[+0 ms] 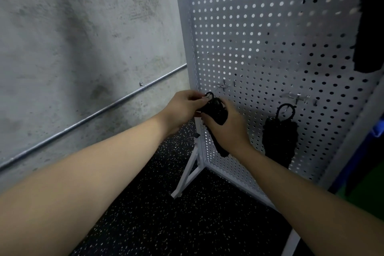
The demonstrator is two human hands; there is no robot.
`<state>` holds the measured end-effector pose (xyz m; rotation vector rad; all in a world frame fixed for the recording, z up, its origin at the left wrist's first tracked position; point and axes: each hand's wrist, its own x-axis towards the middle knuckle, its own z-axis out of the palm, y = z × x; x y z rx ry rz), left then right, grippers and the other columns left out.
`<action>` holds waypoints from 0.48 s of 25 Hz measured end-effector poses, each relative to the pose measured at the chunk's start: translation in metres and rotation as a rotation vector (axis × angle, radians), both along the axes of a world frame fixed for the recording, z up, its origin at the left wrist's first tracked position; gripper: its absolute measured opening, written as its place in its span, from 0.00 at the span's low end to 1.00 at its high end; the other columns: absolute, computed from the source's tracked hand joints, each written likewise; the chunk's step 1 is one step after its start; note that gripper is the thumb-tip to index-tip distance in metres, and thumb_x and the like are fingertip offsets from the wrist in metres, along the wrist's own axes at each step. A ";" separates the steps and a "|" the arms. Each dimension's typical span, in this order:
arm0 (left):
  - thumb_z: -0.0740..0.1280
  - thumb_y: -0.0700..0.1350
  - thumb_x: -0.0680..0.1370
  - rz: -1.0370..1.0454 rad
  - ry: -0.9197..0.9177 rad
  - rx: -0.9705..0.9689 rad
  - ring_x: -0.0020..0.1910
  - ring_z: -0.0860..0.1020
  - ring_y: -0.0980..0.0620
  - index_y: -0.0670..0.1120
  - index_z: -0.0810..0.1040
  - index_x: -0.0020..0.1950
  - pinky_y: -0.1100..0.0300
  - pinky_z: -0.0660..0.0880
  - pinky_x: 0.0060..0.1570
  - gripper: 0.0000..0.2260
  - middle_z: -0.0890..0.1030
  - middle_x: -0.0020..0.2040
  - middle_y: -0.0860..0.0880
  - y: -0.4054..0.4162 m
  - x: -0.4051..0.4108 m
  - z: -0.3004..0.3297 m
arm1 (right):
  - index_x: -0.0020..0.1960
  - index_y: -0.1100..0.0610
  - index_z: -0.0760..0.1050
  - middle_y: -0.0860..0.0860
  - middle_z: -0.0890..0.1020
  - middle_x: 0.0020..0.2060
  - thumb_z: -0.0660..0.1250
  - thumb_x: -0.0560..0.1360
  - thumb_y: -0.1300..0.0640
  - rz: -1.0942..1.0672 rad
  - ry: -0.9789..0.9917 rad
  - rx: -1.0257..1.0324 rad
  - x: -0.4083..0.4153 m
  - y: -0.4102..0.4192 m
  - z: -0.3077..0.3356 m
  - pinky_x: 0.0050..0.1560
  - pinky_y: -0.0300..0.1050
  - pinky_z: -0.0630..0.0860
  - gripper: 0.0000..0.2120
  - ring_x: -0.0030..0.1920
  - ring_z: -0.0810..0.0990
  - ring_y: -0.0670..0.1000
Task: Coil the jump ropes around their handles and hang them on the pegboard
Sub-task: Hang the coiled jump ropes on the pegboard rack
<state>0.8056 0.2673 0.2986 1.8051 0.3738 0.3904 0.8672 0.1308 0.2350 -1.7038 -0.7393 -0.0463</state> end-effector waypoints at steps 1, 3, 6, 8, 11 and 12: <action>0.67 0.39 0.83 0.007 0.006 0.026 0.48 0.83 0.50 0.37 0.81 0.60 0.62 0.80 0.44 0.08 0.84 0.51 0.43 -0.002 0.003 0.000 | 0.56 0.37 0.72 0.39 0.82 0.45 0.73 0.76 0.44 0.000 0.017 0.005 0.001 0.000 -0.001 0.43 0.44 0.79 0.13 0.45 0.81 0.40; 0.67 0.39 0.83 0.027 0.006 0.044 0.46 0.83 0.52 0.39 0.80 0.59 0.66 0.79 0.42 0.07 0.84 0.50 0.45 -0.005 0.006 -0.002 | 0.56 0.38 0.73 0.39 0.82 0.45 0.72 0.77 0.44 0.000 0.032 0.009 0.005 0.002 -0.004 0.46 0.48 0.81 0.11 0.46 0.82 0.41; 0.68 0.39 0.83 0.037 -0.007 0.018 0.46 0.83 0.51 0.40 0.81 0.58 0.65 0.79 0.42 0.06 0.84 0.49 0.45 -0.004 0.012 -0.006 | 0.55 0.39 0.76 0.40 0.83 0.45 0.72 0.76 0.43 -0.004 0.070 -0.015 0.012 0.003 -0.006 0.47 0.48 0.81 0.09 0.46 0.83 0.42; 0.69 0.40 0.82 0.040 -0.006 -0.001 0.47 0.83 0.50 0.40 0.81 0.58 0.62 0.81 0.44 0.07 0.84 0.50 0.44 -0.007 0.016 -0.005 | 0.55 0.37 0.76 0.40 0.84 0.46 0.71 0.76 0.40 -0.008 0.122 -0.059 0.018 0.002 -0.003 0.49 0.46 0.79 0.10 0.49 0.83 0.45; 0.71 0.40 0.81 0.115 -0.002 0.018 0.46 0.80 0.49 0.39 0.82 0.60 0.62 0.78 0.42 0.10 0.83 0.51 0.43 -0.014 0.015 -0.001 | 0.64 0.45 0.76 0.45 0.84 0.55 0.71 0.76 0.41 -0.009 0.183 -0.125 0.019 0.001 0.001 0.57 0.51 0.78 0.19 0.55 0.82 0.51; 0.71 0.40 0.81 0.141 -0.012 0.041 0.45 0.80 0.51 0.39 0.82 0.62 0.66 0.76 0.39 0.11 0.83 0.52 0.43 -0.016 0.012 0.000 | 0.68 0.47 0.74 0.47 0.82 0.59 0.72 0.76 0.43 -0.024 0.177 -0.137 0.016 0.000 0.003 0.59 0.52 0.77 0.23 0.58 0.81 0.52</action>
